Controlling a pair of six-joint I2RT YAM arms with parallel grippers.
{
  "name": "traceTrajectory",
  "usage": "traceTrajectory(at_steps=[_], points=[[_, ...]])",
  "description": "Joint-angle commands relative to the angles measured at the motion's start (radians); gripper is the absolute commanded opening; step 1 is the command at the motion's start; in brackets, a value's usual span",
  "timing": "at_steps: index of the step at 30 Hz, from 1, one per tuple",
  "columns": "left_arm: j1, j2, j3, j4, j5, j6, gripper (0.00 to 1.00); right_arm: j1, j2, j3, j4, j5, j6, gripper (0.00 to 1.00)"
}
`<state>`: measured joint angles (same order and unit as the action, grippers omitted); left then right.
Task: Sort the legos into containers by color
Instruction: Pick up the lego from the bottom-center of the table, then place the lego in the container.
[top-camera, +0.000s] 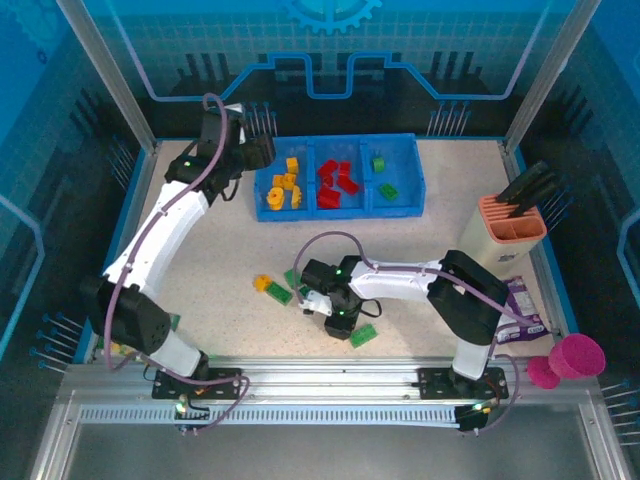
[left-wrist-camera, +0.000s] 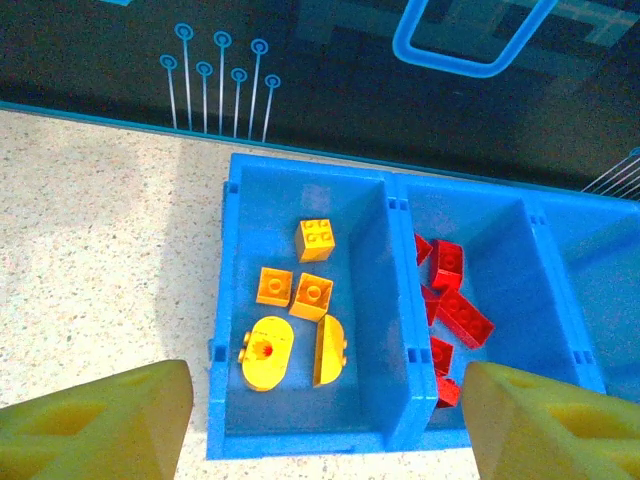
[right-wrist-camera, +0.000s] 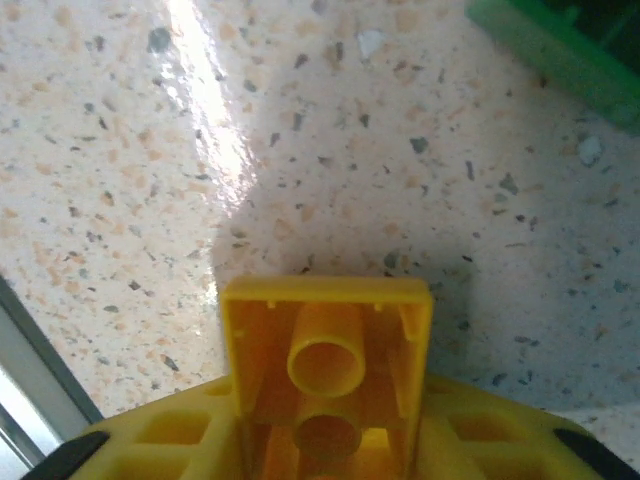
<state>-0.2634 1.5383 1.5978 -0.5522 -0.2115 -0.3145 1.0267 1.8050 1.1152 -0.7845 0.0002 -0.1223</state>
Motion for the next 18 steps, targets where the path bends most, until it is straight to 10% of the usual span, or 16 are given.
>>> traceTrajectory(at_steps=[1,18], points=[[0.012,-0.107,-0.04,-0.035,0.023,0.014,0.74,-0.01,0.013,0.008,0.011,-0.011,0.008,0.28],[0.065,-0.516,-0.407,-0.13,0.046,0.19,0.99,-0.371,-0.052,0.58,0.14,-0.051,-0.065,0.26]])
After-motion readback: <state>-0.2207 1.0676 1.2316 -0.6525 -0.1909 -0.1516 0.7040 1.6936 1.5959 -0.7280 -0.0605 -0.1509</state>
